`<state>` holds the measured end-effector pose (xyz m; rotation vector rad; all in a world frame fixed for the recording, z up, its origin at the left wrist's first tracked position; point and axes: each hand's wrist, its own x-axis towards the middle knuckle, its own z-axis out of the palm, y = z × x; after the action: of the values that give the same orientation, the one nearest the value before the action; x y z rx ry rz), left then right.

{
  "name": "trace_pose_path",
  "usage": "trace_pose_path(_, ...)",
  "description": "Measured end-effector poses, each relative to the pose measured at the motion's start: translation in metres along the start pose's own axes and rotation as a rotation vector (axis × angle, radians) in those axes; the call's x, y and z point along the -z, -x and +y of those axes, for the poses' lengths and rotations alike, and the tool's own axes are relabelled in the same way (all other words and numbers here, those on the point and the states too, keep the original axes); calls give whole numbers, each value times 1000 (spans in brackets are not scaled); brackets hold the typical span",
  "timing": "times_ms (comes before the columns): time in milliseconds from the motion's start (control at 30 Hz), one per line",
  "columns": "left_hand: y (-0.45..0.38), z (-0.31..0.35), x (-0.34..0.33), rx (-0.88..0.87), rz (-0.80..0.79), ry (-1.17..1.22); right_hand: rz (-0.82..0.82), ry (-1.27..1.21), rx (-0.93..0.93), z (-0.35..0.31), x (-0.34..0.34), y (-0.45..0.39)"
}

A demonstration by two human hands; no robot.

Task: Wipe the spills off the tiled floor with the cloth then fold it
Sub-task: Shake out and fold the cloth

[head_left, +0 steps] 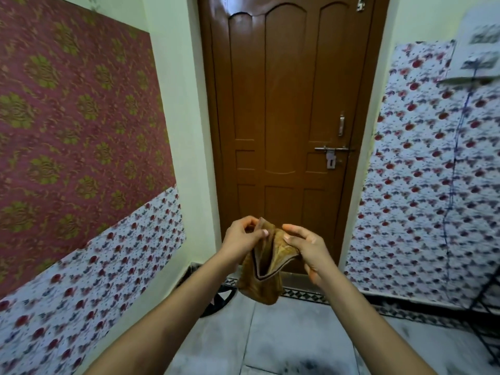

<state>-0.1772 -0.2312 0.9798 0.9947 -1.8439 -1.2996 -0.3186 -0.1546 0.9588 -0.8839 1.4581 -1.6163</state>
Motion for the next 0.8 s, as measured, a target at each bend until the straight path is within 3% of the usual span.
trace_pose_path(100,-5,7,10,20,118,33,119,-58,-44,5,10,2)
trace_pose_path(333,-21,18,41,106,5,-70,254,-227,-202,-2,43,-1)
trace_pose_path(467,-23,32,41,176,55,111,270,-277,-215,-14,61,-2)
trace_pose_path(667,-26,43,31,65,152,-42,177,66,-143,-24,76,1)
trace_pose_path(800,-23,54,25,-9,227,-95,225,174,3,-17,81,6)
